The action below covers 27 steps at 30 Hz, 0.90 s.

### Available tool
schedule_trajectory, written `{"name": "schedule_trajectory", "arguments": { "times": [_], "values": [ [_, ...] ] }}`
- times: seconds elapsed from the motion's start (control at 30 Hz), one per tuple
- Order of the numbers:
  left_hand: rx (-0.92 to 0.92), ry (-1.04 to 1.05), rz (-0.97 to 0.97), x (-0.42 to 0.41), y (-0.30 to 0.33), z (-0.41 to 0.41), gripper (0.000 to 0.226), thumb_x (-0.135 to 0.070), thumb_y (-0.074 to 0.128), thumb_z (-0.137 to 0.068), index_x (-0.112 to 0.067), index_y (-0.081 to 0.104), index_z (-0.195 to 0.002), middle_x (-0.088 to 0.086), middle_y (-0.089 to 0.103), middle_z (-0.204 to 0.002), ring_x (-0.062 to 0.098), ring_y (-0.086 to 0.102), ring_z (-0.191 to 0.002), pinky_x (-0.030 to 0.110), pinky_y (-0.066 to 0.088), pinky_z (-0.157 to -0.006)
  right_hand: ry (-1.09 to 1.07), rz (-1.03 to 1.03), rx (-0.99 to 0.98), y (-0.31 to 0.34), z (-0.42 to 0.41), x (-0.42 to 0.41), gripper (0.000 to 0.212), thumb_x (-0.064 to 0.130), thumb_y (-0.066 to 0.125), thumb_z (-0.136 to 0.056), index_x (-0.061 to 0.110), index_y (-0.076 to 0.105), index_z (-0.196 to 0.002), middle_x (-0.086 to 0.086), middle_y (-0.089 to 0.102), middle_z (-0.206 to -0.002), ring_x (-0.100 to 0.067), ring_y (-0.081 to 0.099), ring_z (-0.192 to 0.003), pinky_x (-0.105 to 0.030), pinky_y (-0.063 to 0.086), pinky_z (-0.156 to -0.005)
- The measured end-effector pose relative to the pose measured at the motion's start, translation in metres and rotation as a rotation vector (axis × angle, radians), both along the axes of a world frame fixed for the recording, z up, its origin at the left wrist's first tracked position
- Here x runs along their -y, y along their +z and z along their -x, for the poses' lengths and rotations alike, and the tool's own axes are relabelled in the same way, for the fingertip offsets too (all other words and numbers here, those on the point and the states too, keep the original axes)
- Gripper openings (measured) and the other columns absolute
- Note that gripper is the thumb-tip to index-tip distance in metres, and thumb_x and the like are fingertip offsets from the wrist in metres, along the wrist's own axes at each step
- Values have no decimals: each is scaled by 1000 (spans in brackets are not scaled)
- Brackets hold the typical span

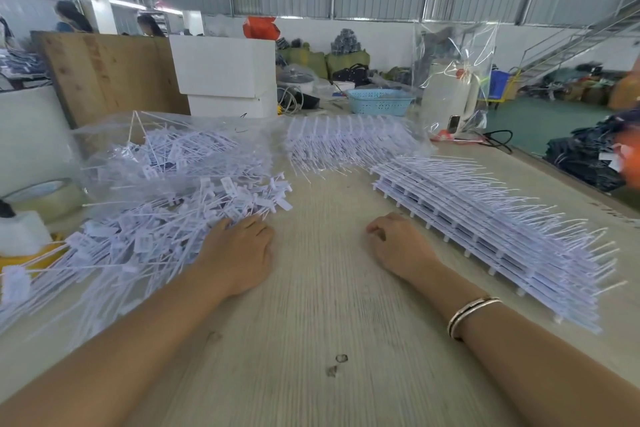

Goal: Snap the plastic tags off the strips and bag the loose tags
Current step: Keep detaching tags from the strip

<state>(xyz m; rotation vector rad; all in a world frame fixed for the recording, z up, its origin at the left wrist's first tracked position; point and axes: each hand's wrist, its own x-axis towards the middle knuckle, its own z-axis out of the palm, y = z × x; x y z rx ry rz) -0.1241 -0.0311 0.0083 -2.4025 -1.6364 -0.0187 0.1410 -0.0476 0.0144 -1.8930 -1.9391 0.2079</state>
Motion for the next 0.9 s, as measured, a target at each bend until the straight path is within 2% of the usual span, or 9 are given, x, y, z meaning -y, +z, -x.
{"name": "schedule_trajectory", "arguments": {
  "times": [0.1, 0.2, 0.3, 0.37, 0.43, 0.57, 0.73, 0.83, 0.9],
  "values": [
    [-7, 24, 5, -1, 1, 9, 47, -37, 17, -100, -23, 35, -142, -10, 31, -150, 8, 18, -141, 37, 17, -113, -75, -21, 80, 2, -10, -3, 35, 10, 42, -95, 18, 56, -126, -2, 50, -130, -21, 50, -116, -32, 46, -93],
    [2, 59, 19, 0, 2, 18, 48, -36, 15, -100, -24, 31, -144, -11, 27, -152, 7, 12, -143, 38, 13, -115, -169, -54, 319, 6, -22, -8, 38, 4, 44, -92, 15, 55, -127, -5, 50, -131, -25, 45, -120, -36, 42, -93],
    [-17, 62, 63, 3, 3, 18, 53, -41, 13, -99, -23, 23, -148, -10, 18, -156, 8, 4, -145, 43, 0, -118, -235, -68, 553, 10, -34, -14, 35, 7, 42, -94, 14, 53, -126, -9, 51, -127, -28, 47, -118, -36, 38, -97],
    [-37, 44, 87, 6, 7, 10, 56, -44, 13, -99, -21, 18, -150, -7, 11, -159, 10, -1, -146, 46, -11, -116, -275, -60, 624, 12, -39, -17, 34, 10, 37, -96, 10, 51, -126, -10, 53, -125, -28, 49, -117, -36, 39, -96],
    [-42, 16, 77, 9, 12, -1, 55, -40, 18, -99, -18, 17, -150, -3, 8, -159, 13, -4, -146, 46, -15, -114, -285, -65, 676, 12, -42, -19, 33, 12, 34, -97, 8, 51, -125, -10, 54, -124, -28, 51, -115, -35, 40, -94],
    [17, -134, -28, 18, 16, -36, 44, -27, 31, -97, -18, 38, -140, 2, 23, -154, 19, 7, -145, 44, -2, -116, -277, -73, 747, 10, -43, -20, 31, 15, 35, -97, 8, 55, -120, -9, 58, -118, -26, 55, -111, -33, 42, -90],
    [208, -259, 82, 25, 3, -84, 40, -19, 35, -95, -13, 45, -134, 3, 39, -143, 22, 28, -134, 37, 26, -109, -318, -75, 765, 14, -44, -19, 26, 9, 46, -93, 14, 60, -114, -4, 61, -112, -23, 58, -105, -31, 43, -86],
    [436, -288, 257, 19, 3, -93, 39, -21, 37, -97, -17, 48, -135, 0, 43, -140, 20, 36, -130, 30, 29, -105, -296, -127, 746, 17, -42, -15, 27, 5, 51, -89, 14, 55, -115, -4, 56, -115, -22, 60, -102, -33, 43, -79],
    [703, -255, 431, 15, 10, -101, 34, -22, 42, -98, -19, 55, -129, -2, 51, -136, 14, 46, -122, 20, 34, -98, -282, -170, 722, 20, -41, -12, 28, 4, 49, -90, 13, 51, -116, -5, 54, -116, -22, 63, -97, -33, 40, -72]
  ]
}}
